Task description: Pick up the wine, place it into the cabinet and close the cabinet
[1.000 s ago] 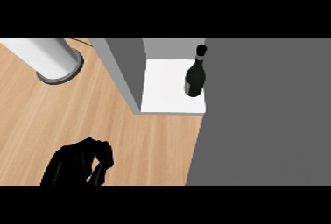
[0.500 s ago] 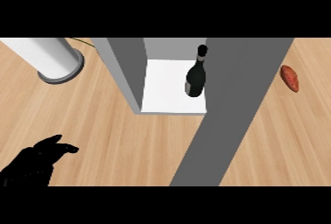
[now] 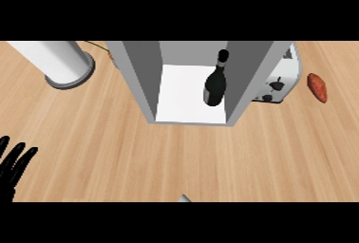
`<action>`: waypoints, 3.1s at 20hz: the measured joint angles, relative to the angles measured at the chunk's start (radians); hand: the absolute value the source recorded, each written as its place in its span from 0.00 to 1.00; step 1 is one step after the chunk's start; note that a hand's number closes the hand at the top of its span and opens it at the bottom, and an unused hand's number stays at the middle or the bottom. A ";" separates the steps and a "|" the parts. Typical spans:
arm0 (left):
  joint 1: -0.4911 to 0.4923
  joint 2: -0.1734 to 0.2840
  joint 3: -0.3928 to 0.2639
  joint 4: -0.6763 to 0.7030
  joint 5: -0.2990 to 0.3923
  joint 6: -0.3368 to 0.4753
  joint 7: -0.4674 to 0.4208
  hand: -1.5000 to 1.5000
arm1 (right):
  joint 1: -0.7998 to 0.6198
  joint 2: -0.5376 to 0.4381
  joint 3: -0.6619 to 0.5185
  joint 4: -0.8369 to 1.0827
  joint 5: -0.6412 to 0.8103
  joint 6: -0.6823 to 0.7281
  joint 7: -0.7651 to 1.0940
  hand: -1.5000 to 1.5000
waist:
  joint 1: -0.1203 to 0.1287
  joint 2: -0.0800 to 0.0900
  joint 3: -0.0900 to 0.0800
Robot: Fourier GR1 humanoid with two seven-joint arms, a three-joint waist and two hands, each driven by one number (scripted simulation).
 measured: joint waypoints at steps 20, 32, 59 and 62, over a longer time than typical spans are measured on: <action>0.165 0.131 0.200 0.166 0.051 -0.297 -0.015 0.00 | -0.542 0.023 -0.133 0.372 -0.028 -0.418 -0.071 1.00 | 0.033 0.012 0.001; 0.231 0.116 0.305 0.217 0.026 -0.373 0.016 0.00 | -0.831 0.057 -0.392 0.877 -0.312 -0.162 -0.257 1.00 | 0.030 0.020 0.003; 0.268 0.028 0.504 0.281 0.009 -0.480 0.168 0.00 | -1.006 0.061 -0.450 1.514 -0.780 0.648 -0.286 1.00 | 0.017 0.000 -0.004; 0.261 0.016 0.511 0.278 0.003 -0.480 0.184 0.00 | -1.008 0.061 -0.455 1.538 -0.776 0.668 -0.315 1.00 | 0.018 -0.005 -0.008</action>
